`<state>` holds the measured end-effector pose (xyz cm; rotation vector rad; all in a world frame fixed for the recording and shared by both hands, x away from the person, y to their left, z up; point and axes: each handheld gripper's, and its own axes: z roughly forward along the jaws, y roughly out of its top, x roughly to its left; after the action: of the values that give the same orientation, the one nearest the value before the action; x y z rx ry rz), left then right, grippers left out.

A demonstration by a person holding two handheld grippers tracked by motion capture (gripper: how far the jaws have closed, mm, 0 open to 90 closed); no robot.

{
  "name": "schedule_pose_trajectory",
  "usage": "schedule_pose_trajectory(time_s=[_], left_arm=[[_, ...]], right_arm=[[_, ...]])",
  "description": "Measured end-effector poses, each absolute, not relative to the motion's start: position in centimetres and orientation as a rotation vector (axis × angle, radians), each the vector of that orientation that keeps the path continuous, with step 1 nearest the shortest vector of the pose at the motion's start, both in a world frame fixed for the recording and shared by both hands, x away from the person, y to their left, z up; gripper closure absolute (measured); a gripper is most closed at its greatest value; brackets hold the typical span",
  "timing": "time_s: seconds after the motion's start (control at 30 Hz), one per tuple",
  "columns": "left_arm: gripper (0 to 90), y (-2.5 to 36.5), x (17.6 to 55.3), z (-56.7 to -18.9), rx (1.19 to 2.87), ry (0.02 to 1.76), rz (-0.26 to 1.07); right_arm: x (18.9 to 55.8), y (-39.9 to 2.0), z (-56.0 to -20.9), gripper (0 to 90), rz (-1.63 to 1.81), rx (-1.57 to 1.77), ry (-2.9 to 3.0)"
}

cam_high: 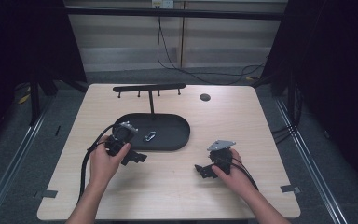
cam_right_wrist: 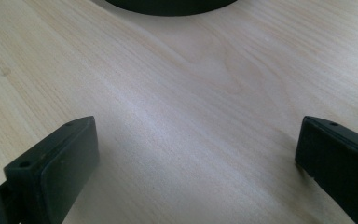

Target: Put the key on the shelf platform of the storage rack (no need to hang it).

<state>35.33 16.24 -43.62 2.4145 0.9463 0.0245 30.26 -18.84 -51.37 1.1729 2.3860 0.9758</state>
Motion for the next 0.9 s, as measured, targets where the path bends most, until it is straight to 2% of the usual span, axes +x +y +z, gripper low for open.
schedule_pose_trajectory(time_s=[0.3, 0.9], left_arm=[[16.2, 17.3, 34.2, -44.2, 2.425, 0.94, 0.04], [16.4, 18.5, 31.6, -44.8, 2.438, 0.823, 0.125]], right_arm=[[30.2, -18.8, -51.4, 0.0, 0.976, 1.173, 2.383], [30.2, -18.8, -51.4, 0.0, 0.974, 1.181, 2.381]])
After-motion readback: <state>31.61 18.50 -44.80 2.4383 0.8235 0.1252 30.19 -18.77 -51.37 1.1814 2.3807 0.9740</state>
